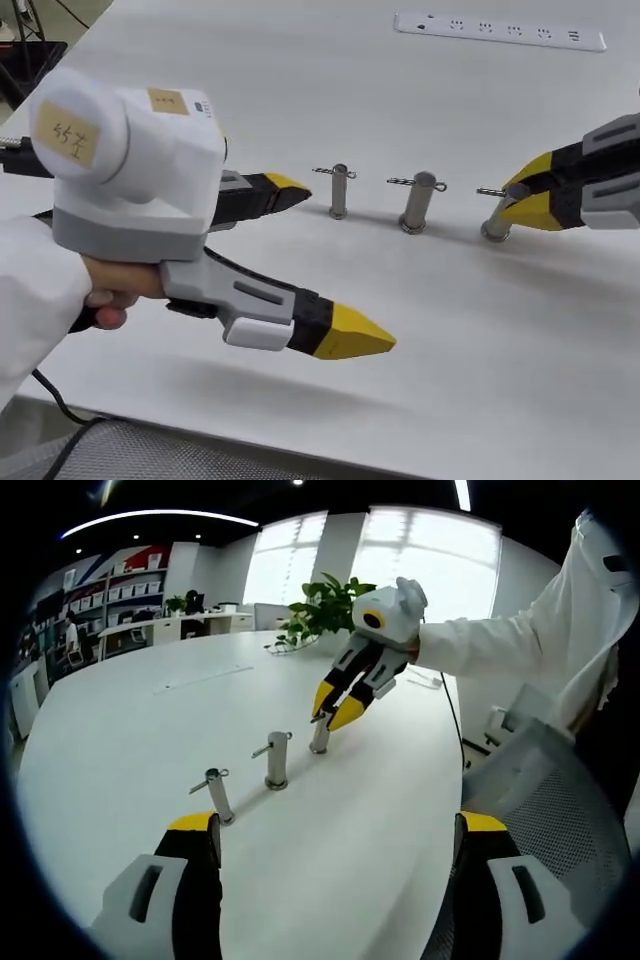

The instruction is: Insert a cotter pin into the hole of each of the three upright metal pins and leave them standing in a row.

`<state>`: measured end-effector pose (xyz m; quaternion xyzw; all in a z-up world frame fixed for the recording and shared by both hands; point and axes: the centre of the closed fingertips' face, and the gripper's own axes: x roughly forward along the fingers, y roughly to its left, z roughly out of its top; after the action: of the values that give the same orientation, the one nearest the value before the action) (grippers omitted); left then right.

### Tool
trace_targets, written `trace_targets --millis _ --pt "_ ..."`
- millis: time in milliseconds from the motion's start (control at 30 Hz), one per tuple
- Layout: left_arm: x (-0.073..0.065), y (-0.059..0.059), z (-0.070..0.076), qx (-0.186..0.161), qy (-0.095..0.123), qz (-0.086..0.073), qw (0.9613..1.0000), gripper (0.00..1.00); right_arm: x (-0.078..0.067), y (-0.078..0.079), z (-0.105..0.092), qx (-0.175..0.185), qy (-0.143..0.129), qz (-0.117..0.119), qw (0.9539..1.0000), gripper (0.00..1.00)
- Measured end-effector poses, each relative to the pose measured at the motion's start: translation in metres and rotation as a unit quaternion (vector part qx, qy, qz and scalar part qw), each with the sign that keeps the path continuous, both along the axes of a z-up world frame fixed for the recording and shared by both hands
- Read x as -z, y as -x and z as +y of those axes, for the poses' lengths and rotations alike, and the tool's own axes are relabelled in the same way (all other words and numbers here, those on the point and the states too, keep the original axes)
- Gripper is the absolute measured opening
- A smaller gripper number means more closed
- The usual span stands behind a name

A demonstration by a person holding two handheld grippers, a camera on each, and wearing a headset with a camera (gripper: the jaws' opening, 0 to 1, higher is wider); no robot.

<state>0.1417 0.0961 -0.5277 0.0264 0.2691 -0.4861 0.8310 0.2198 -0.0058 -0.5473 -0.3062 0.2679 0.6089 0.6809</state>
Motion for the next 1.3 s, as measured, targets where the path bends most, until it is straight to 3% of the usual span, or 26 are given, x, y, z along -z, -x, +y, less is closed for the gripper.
trace_targets --millis 133,567,900,1167,1300 --pt "-0.005 -0.002 0.002 -0.01 0.017 0.005 0.9998 0.96 0.001 0.002 0.002 0.0 -0.005 0.009 1.0 0.08" --pt "-0.001 -0.005 0.004 -0.011 0.009 0.009 0.9999 0.96 0.011 -0.009 -0.002 0.007 -0.004 0.017 0.9998 0.08" --pt "0.001 -0.005 0.004 -0.011 0.008 0.012 0.9998 0.96 0.014 -0.017 -0.005 0.036 -0.02 0.033 0.9986 0.08" --pt "0.004 -0.004 0.005 -0.016 0.0 0.012 0.9998 0.96 0.014 -0.017 -0.004 0.031 -0.019 0.023 0.9991 0.09" --pt "0.002 -0.003 0.004 -0.018 0.0 0.011 0.9998 0.96 0.008 -0.023 -0.003 0.043 -0.033 0.011 0.9985 0.13"
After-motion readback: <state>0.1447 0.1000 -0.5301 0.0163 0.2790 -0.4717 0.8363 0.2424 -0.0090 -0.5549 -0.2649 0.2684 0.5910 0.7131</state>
